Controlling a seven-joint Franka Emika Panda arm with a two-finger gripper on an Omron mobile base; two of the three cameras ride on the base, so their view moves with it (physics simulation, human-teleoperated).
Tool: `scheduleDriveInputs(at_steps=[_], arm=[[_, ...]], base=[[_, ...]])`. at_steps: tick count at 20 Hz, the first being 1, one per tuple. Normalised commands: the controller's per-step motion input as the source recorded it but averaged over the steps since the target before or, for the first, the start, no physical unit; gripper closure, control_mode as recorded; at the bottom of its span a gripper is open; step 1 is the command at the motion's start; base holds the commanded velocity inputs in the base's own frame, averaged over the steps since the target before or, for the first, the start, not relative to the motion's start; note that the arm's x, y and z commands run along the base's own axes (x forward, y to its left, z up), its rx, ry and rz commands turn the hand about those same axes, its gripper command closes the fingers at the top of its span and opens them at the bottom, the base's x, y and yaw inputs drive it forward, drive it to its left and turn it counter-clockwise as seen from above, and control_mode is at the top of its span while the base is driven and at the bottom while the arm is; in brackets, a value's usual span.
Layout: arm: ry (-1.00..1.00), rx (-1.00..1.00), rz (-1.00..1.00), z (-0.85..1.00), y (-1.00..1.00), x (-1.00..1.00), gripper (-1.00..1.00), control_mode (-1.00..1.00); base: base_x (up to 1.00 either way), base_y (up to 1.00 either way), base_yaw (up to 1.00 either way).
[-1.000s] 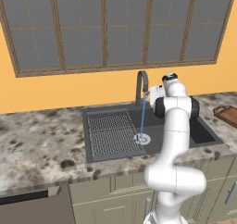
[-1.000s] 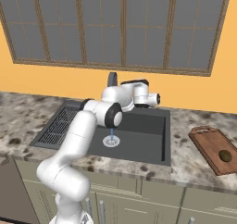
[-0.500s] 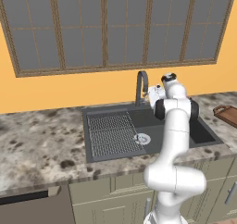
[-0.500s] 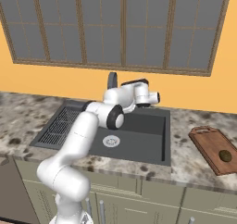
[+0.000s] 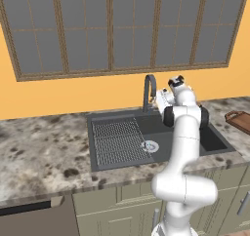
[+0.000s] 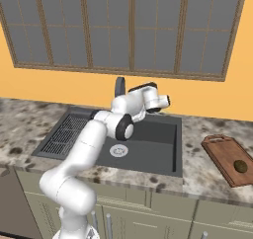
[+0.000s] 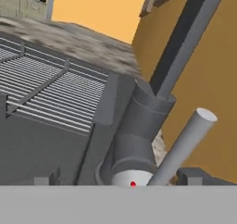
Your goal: Pick the kiwi from the sink and place it on the cutting board to airdry. Then turn off the sink faucet.
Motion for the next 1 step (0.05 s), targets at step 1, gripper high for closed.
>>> scheduleDriveInputs(at_steps=[1], arm=[[-0.15, -0.10, 0.16, 0.35, 1.00, 0.04, -1.00, -1.00]], base=[[0.00, 0.00, 0.00]])
